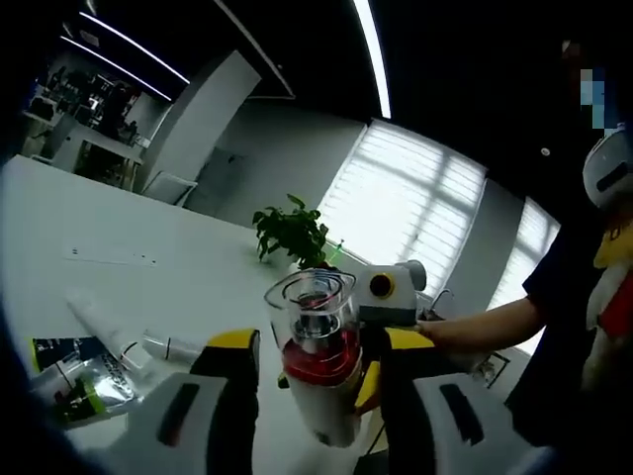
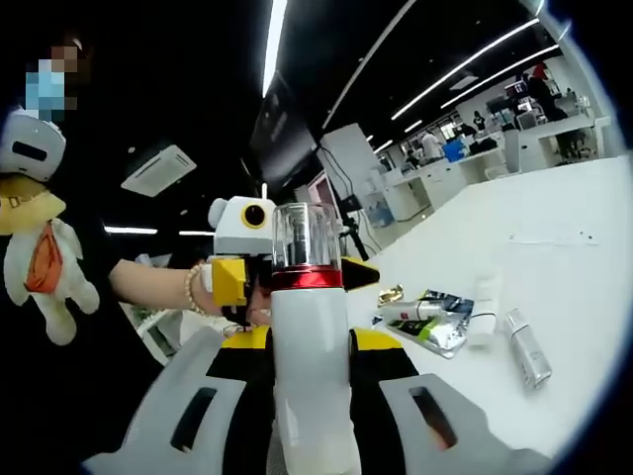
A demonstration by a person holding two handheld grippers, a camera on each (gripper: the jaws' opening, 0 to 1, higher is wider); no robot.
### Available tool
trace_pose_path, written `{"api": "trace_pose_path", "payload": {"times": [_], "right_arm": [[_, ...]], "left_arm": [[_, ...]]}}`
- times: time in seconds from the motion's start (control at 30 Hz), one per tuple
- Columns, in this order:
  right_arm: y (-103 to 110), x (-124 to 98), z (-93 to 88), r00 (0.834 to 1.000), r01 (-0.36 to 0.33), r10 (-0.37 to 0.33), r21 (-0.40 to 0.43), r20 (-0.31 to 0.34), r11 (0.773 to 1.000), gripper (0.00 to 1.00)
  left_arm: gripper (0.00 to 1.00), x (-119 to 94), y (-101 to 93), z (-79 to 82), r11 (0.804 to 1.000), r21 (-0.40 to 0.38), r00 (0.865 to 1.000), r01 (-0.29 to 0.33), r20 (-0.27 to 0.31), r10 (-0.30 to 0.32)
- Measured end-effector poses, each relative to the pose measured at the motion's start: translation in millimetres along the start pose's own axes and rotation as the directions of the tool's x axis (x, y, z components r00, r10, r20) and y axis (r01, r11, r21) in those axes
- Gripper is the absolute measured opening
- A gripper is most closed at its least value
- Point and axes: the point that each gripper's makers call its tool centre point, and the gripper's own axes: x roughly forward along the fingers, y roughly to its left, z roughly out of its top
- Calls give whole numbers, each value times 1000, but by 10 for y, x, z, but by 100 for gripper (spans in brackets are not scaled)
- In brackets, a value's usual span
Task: Arrange the skincare products in the storage area until every visible bottle or jar stands upright without overlapping.
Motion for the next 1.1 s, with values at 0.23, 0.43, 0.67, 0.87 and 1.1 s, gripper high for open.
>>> {"api": "trace_pose_path", "payload": {"times": [0.23,0.43,0.67,0.87,1.1], "right_arm": [[13,-1,6,1000,-14,14,6,2,1000,28],[-49,-12,-99,997,27,-32,-75,-75,997,30],[-96,20,-264,986,64,-86,-154,-140,986,30],[-196,-30,-275,985,104,-124,-162,-119,981,30],[-292,-98,-344,977,143,-167,-174,-131,974,35]], "left_arm": [[27,52,-25,-57,998,53,998,37,-49,-34],[25,49,30,-195,999,53,985,-4,-170,13],[24,103,25,-363,967,251,933,45,-356,48],[24,157,76,-372,966,251,931,55,-362,41],[24,222,11,-428,951,294,914,92,-404,36]]}}
